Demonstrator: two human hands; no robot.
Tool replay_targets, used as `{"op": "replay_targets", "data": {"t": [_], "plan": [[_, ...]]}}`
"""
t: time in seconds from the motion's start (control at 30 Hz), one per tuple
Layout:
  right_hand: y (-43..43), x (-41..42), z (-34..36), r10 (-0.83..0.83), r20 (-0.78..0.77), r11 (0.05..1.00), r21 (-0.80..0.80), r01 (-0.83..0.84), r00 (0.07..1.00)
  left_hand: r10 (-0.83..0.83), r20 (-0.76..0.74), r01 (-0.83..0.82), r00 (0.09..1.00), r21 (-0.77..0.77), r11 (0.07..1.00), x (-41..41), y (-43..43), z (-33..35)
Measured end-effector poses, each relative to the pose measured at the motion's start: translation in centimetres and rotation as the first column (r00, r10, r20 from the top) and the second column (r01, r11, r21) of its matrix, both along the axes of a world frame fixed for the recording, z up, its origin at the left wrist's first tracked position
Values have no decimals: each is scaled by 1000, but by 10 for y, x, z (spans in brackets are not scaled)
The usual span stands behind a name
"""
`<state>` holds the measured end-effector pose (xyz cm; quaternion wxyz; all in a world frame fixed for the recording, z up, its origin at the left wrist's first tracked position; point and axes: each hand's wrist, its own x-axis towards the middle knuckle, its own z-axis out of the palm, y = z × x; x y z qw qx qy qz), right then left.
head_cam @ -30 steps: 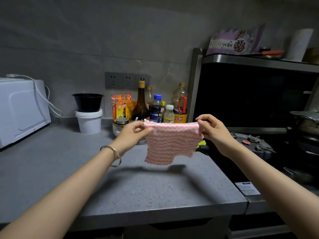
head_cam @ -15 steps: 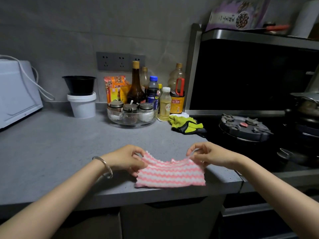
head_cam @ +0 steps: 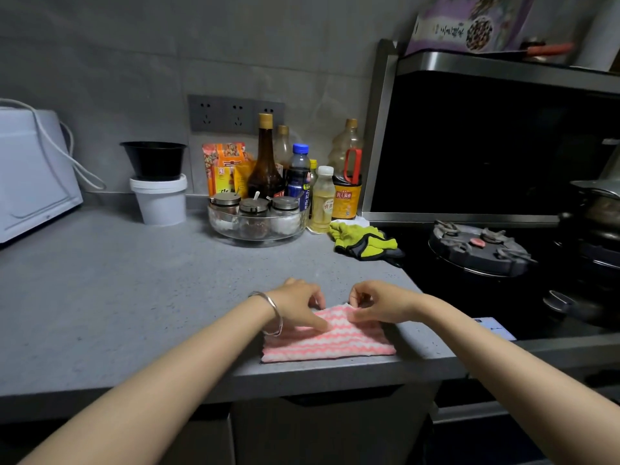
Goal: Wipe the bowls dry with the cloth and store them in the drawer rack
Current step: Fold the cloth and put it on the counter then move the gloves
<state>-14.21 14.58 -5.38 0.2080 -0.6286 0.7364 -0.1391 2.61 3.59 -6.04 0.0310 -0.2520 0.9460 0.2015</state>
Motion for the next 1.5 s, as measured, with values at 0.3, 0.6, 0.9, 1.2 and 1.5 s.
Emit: {"op": "replay_targets", "data": {"t": [0.3, 0.6, 0.9, 1.2, 1.5], "plan": [[7, 9, 15, -35, 183, 900, -421, 111, 982, 91, -162, -10, 983, 444, 896, 8, -8, 22], [6, 45, 32, -195, 763, 931, -54, 361, 617, 567, -510, -20, 647, 732, 681, 33, -12, 46], [-6, 71, 41, -86, 613, 883, -318, 345, 786, 569, -540, -26, 620, 711, 702, 65, -6, 63], [-11, 84, 56, -20, 650, 833, -410, 373, 759, 392, -499, -134, 773, 477, 869, 103, -7, 78], [-13, 98, 61, -71, 200, 784, -595, 179, 977, 223, -449, -236, 865, 27, 971, 117, -1, 88]]}}
